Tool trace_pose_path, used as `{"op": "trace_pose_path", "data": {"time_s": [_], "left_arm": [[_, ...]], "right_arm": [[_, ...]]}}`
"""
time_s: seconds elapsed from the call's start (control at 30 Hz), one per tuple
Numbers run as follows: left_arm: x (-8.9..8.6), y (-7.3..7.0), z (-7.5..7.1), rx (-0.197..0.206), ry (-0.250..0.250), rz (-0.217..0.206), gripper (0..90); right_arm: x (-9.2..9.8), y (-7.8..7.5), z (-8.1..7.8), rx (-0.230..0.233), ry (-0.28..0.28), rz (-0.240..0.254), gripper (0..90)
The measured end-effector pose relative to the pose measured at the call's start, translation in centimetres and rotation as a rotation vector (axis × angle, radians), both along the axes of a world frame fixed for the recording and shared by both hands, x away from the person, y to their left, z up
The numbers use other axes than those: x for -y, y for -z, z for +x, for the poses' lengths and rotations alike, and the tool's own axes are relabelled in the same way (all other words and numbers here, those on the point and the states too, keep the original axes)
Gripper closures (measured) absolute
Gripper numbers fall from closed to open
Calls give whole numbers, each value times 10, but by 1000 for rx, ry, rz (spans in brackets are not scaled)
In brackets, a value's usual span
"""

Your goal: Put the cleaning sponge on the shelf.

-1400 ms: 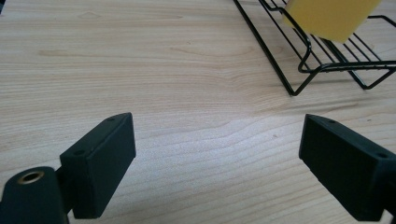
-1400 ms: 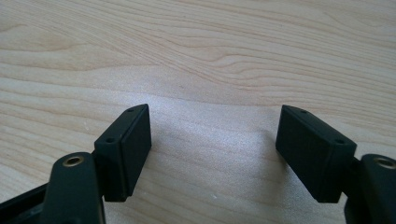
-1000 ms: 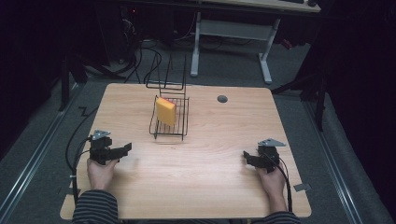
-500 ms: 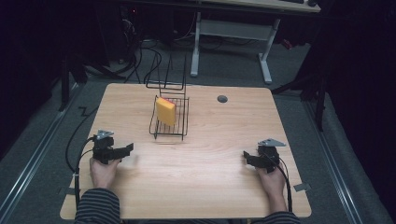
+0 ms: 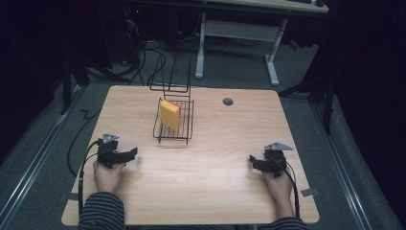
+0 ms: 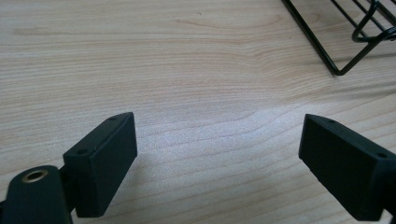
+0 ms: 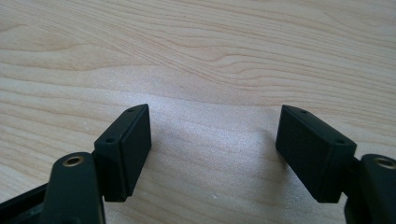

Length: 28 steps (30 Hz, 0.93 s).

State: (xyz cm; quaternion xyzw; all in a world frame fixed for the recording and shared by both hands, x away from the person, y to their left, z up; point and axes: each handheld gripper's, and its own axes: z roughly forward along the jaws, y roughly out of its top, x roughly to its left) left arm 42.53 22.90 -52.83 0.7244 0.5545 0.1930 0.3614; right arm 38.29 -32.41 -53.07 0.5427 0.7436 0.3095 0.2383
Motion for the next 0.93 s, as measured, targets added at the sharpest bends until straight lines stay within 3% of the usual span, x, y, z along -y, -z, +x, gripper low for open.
{"op": "trace_pose_path", "data": {"time_s": [0.27, 0.37, 0.47, 0.93], "left_arm": [[3, 7, 3, -20, 3, 31, 126], [4, 8, 3, -11, 0, 51, 128], [8, 10, 3, 11, 5, 115, 138], [9, 9, 1, 9, 25, 112, 153]], "right_arm": [[0, 0, 0, 0, 0, 0, 269], [0, 0, 0, -1, 1, 2, 268], [0, 0, 0, 0, -1, 1, 269], [0, 0, 0, -1, -3, 2, 268]]}}
